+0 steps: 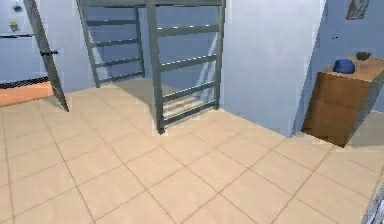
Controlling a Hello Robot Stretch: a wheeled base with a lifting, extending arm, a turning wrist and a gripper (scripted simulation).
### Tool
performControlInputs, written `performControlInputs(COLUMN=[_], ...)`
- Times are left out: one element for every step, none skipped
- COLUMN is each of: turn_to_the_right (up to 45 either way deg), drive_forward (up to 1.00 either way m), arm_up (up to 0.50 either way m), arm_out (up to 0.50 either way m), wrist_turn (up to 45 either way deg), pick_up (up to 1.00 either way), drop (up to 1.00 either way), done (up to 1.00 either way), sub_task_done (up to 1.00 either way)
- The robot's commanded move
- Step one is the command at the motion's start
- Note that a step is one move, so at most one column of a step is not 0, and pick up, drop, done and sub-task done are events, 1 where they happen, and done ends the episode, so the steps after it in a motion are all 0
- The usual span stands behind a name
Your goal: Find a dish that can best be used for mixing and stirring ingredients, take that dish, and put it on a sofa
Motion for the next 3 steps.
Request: performControlInputs(turn_to_the_right=[0.0,-39.0,0.0], drive_forward=[0.3,0.0,0.15], arm_up=[0.0,0.0,0.0], arm_out=[0.0,0.0,0.0], wrist_turn=[0.0,0.0,0.0], pick_up=[0.0,0.0,0.0], drop=[0.0,0.0,0.0], done=[0.0,0.0,0.0], sub_task_done=[0.0,0.0,0.0])
